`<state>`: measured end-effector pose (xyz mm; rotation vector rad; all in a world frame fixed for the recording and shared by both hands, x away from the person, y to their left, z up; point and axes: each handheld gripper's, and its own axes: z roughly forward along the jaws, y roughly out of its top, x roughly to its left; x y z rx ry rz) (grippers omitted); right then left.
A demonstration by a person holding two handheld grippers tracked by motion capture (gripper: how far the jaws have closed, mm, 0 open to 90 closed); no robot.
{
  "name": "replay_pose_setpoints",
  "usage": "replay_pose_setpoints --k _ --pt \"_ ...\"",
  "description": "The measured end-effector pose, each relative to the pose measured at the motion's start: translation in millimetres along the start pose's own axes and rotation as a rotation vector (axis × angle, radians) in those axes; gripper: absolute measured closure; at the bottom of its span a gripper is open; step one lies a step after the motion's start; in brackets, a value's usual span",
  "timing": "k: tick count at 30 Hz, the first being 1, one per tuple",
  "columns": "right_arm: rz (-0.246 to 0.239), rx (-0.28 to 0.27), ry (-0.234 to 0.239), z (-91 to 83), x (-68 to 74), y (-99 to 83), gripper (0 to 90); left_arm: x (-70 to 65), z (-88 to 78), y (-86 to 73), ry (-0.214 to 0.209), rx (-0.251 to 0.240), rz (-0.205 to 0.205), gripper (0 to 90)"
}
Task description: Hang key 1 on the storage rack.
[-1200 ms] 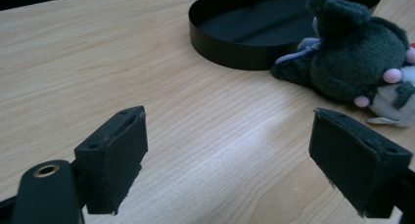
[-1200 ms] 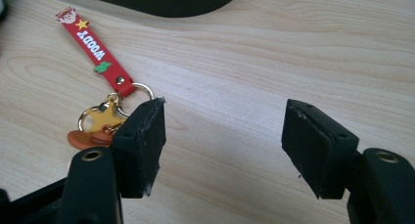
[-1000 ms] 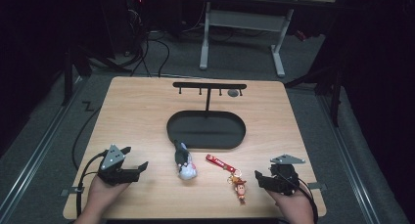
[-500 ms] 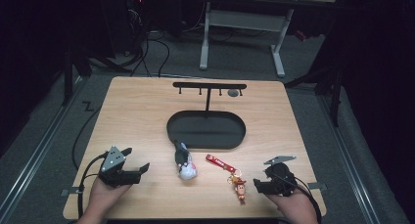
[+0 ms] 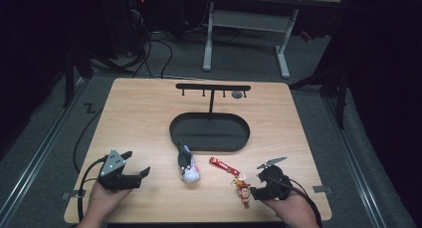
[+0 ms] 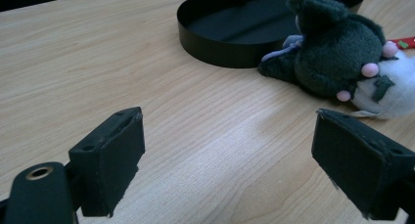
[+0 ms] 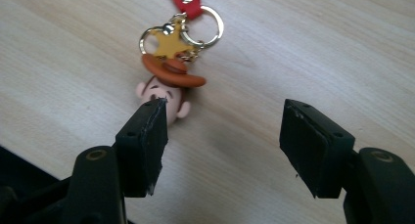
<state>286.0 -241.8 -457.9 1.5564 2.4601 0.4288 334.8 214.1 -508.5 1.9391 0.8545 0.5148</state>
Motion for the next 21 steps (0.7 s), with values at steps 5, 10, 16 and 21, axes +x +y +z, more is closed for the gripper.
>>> replay_pose_setpoints --k 5,10,16,21 --pt "-0.001 0.033 0.020 -0.3 16.2 6.1 34.8 -1.1 -3.5 0.5 -0.004 -0.007 0.009 12.9" --pt "0.006 0.049 0.037 6.9 24.8 10.0 34.6 0.2 -5.0 0.9 -0.003 -0.018 0.001 12.9" --pt "0.034 0.096 0.043 27.3 32.8 13.0 34.4 0.8 -4.2 1.0 -0.003 -0.021 0.009 12.9" --pt "0.041 0.115 0.033 36.2 34.3 14.8 35.8 1.6 -6.0 1.3 -0.001 -0.024 0.012 12.9"
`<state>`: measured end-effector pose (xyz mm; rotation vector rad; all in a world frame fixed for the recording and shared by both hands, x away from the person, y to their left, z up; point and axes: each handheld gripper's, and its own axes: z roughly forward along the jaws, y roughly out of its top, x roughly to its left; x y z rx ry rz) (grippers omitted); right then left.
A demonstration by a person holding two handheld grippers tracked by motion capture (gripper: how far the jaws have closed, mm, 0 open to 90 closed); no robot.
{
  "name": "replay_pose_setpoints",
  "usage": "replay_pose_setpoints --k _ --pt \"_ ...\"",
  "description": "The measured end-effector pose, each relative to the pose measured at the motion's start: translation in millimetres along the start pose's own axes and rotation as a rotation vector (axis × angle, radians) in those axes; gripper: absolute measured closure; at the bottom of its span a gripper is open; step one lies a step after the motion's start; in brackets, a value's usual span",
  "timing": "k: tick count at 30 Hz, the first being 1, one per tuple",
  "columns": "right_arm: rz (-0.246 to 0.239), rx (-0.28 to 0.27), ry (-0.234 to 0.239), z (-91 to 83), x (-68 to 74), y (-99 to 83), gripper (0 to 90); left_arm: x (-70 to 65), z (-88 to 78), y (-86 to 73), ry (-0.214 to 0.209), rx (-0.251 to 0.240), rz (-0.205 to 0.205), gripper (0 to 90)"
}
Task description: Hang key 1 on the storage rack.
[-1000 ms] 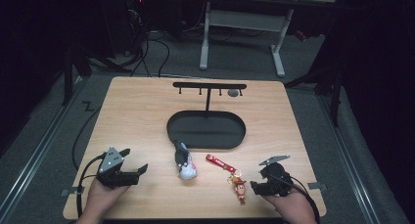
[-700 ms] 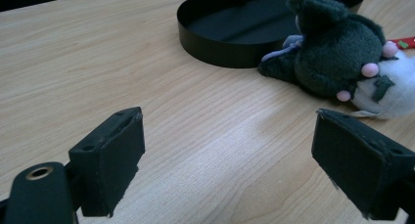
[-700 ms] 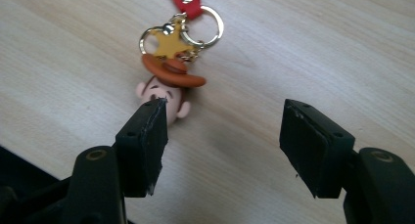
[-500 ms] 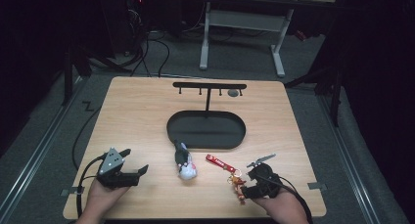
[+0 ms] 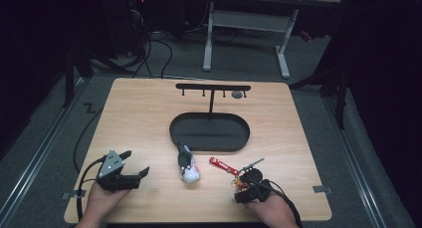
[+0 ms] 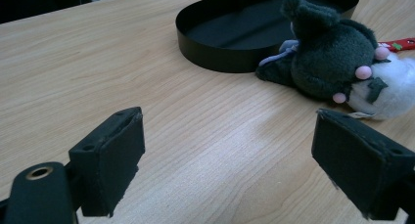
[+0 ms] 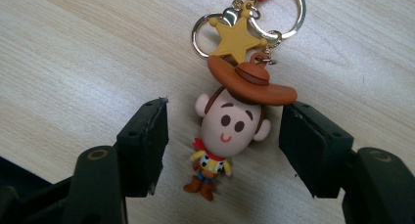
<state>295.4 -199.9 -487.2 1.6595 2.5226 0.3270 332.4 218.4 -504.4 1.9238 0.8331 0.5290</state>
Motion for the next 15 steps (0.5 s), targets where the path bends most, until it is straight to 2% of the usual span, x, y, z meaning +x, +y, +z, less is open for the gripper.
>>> replay_pose_setpoints --k 1,2,4,7,9,11,15 --pt "0.000 0.000 0.000 0.0 0.0 0.0 35.8 0.0 0.0 0.0 0.000 0.000 0.000 12.9" --pt "-0.022 0.007 -0.017 1.9 -0.7 1.2 37.2 0.1 -0.3 0.1 0.000 -0.001 0.000 12.9" --pt "-0.004 0.016 -0.022 3.3 0.0 2.0 38.2 0.2 -0.8 0.1 0.000 -0.002 0.000 12.9" --pt "-0.006 0.031 -0.032 6.4 1.2 3.3 40.3 0.1 -1.8 -0.1 -0.003 -0.004 0.000 13.0" --pt "-0.013 0.024 -0.044 7.1 2.9 4.4 43.5 0.3 -2.5 0.0 -0.004 -0.005 0.001 13.0" --pt "0.003 0.026 -0.045 6.9 3.2 6.1 48.5 0.6 -2.7 -0.1 -0.002 -0.010 -0.001 13.1" --pt "0.000 0.049 -0.046 6.0 3.0 9.3 55.4 0.9 -3.0 0.0 -0.004 -0.008 0.001 13.2"
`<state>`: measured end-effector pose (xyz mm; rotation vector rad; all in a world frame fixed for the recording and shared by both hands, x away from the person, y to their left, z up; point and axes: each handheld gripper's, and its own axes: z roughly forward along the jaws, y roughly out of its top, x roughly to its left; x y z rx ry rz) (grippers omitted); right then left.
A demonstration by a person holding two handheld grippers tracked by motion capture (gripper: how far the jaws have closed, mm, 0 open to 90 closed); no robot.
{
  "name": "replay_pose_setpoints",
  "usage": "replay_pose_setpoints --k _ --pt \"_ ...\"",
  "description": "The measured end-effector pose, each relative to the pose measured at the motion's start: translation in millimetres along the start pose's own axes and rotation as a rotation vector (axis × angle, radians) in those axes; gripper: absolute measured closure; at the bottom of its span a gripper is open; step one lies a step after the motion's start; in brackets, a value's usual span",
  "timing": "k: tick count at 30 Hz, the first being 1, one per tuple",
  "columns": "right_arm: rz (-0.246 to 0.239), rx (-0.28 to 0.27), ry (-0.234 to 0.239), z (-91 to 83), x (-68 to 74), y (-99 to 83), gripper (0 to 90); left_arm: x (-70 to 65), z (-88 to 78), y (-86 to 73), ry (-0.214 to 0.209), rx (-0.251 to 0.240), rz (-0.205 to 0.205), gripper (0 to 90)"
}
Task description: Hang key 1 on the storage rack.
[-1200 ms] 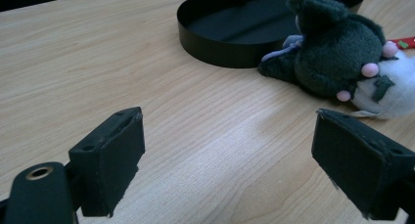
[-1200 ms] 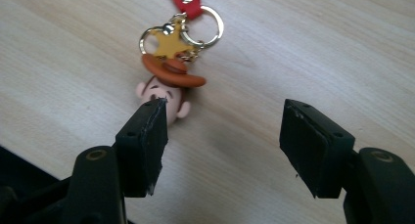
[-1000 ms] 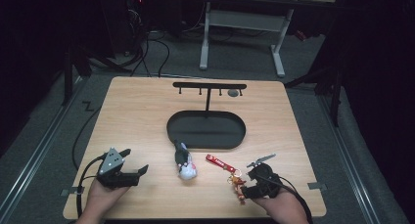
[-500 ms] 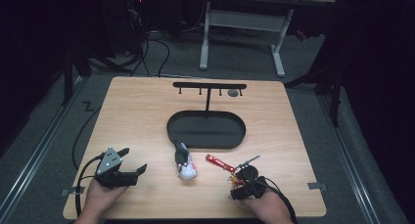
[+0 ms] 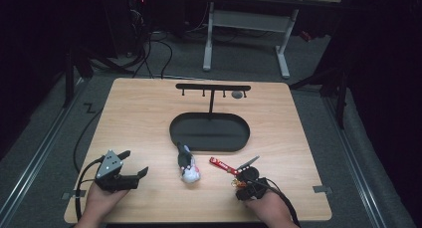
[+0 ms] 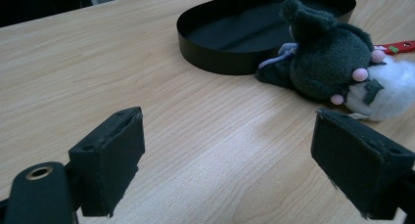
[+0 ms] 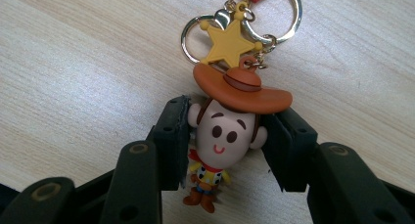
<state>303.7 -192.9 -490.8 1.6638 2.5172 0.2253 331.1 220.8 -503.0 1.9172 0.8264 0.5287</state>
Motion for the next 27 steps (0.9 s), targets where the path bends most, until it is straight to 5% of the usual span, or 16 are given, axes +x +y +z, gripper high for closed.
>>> replay_pose_setpoints --k 7,16,27 --pt "-0.029 0.008 0.002 0.2 -1.6 1.9 56.5 -0.4 0.5 0.4 -0.004 0.003 0.006 13.5" --pt "-0.003 0.022 0.033 -9.4 -8.6 0.9 56.5 -1.8 1.7 -0.1 -0.013 0.010 0.011 13.7" --pt "-0.016 -0.001 0.023 -44.8 -23.8 7.5 56.5 -2.0 1.6 -0.9 -0.019 0.018 0.010 14.4"
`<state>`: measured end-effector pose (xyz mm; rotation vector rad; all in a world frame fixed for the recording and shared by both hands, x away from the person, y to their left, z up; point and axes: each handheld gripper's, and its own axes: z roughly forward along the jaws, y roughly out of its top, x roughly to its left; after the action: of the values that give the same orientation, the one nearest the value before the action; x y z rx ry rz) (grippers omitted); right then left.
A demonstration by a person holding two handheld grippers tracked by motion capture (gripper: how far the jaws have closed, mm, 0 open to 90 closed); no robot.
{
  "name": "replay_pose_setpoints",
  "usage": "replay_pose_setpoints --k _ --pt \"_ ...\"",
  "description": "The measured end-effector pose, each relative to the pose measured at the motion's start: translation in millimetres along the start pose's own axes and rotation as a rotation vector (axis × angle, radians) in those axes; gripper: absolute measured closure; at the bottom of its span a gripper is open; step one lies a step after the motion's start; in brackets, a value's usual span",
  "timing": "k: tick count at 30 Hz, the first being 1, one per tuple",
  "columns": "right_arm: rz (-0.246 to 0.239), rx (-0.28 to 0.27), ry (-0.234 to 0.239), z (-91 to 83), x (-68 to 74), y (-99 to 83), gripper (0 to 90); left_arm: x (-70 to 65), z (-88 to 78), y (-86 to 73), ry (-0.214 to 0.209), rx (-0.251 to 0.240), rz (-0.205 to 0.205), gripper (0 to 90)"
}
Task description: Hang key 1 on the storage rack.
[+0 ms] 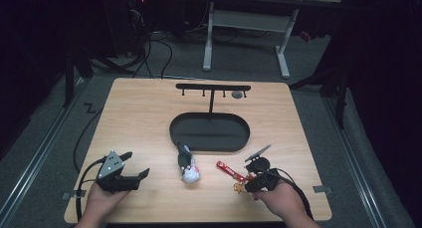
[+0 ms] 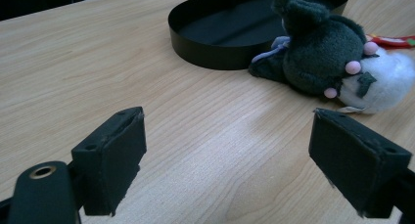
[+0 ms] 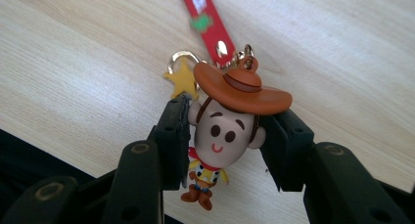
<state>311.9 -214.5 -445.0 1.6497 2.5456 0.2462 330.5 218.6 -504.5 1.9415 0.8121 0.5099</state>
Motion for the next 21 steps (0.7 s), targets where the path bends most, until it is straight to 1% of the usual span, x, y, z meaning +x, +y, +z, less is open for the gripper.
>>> replay_pose_setpoints --k 1,6,7,8,10,12,13,14,17,20,21 --pt "0.004 0.000 0.006 -2.4 -0.5 0.5 56.6 0.0 0.0 0.0 0.000 0.000 0.000 14.4" --pt "-0.013 -0.002 0.015 -13.5 -2.2 4.5 56.6 -0.1 -0.1 0.1 -0.002 0.002 0.003 14.4" --pt "-0.013 -0.002 0.015 -13.5 -2.2 4.5 56.6 -0.1 -0.1 0.1 -0.002 0.002 0.003 14.4" --pt "-0.026 -0.012 0.021 -19.4 -3.0 6.8 56.7 -0.2 0.0 0.2 -0.002 0.001 0.003 14.4" --pt "-0.021 -0.018 0.023 -24.4 -3.3 8.6 56.7 -0.2 0.0 0.3 -0.001 -0.002 0.003 14.5" --pt "-0.026 -0.024 0.022 -30.7 -5.0 11.2 56.7 -0.5 0.3 0.2 0.000 -0.004 0.003 14.5" --pt "-0.022 -0.026 0.014 -34.0 -5.5 12.5 56.6 -0.5 0.4 0.2 -0.001 -0.002 0.003 14.5" --pt "-0.016 -0.036 0.016 -37.9 -7.7 14.2 56.6 -0.6 0.5 0.2 -0.002 -0.001 0.004 14.5" --pt "0.004 -0.045 0.018 -43.5 -10.6 16.8 56.6 -0.8 0.5 0.1 -0.002 -0.003 0.004 14.5" --pt "0.006 -0.073 0.011 -55.5 -15.6 22.9 56.6 -0.7 0.4 -0.1 -0.002 -0.001 0.004 14.5" --pt "0.006 -0.073 0.011 -55.5 -15.6 22.9 56.6 -0.7 0.4 -0.1 -0.002 -0.001 0.004 14.5"
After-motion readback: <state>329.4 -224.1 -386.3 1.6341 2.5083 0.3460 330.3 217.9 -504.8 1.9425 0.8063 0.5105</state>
